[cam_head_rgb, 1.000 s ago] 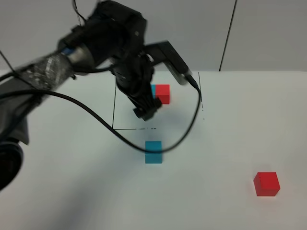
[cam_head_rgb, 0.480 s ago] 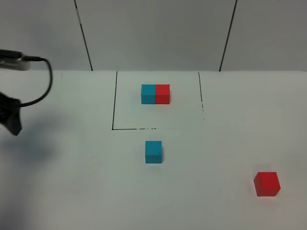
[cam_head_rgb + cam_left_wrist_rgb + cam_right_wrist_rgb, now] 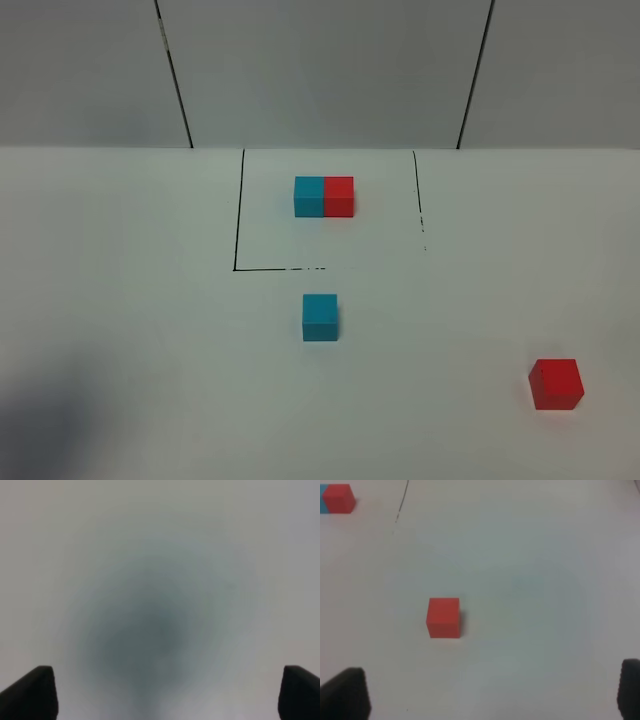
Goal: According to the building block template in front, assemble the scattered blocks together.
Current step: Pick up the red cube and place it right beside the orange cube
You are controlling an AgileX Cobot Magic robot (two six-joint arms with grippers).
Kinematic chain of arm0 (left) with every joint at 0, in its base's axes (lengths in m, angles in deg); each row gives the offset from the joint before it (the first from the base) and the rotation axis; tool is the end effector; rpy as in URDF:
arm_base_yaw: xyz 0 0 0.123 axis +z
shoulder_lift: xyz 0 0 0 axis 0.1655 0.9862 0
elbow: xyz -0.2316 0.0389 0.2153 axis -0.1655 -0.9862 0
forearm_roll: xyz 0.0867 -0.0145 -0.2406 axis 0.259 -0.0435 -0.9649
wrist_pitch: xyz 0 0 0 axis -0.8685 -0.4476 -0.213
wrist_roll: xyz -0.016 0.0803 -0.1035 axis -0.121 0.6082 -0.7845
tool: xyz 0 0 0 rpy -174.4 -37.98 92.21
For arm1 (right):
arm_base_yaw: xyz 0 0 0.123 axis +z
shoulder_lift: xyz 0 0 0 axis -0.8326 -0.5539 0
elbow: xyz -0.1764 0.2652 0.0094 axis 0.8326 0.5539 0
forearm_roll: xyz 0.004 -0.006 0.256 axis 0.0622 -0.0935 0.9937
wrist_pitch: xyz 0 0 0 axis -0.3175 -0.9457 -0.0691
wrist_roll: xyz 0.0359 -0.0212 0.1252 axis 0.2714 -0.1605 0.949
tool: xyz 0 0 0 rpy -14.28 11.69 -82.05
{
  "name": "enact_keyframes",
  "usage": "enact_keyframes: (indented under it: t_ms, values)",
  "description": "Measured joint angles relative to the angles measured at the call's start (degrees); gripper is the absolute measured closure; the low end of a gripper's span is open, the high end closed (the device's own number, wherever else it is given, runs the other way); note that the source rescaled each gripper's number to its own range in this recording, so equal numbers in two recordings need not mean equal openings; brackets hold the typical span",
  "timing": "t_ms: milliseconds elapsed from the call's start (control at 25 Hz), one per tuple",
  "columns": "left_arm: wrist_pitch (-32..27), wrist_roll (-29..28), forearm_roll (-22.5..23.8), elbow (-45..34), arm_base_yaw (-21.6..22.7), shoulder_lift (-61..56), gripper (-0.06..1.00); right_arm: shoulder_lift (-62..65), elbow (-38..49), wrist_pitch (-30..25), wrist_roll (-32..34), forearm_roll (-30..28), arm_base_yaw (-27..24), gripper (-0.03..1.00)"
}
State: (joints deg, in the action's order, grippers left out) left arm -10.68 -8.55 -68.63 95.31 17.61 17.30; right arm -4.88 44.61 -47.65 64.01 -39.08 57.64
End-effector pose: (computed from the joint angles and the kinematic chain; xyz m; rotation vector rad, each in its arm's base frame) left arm 0.1746 -0.0028 0.3323 0.1406 2.4545 -0.1186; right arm 0.0009 -0.0021 0.2614 0.0024 2.0323 0.0061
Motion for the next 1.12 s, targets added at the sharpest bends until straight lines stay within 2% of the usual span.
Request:
enact_keyframes:
  t_ms: [160,400,600,1120]
  values:
    - [0.12,-0.69,-0.13,-7.06,-1.25,-15.28,0.11,0.00,0.00,0.00,0.00,0.00,0.00,-0.03]
    - [0.12,-0.75,-1.53,-12.67,-3.06,-33.14,0.12,0.00,0.00,0.00,0.00,0.00,0.00,-0.03]
    - [-3.52,-1.24,-1.40,-16.40,-5.95,-38.19,0.13,0.00,0.00,0.00,0.00,0.00,0.00,-0.03]
    - [-6.25,-5.17,4.89,-19.93,-6.13,-48.86,0.21,0.00,0.00,0.00,0.00,0.00,0.00,-0.03]
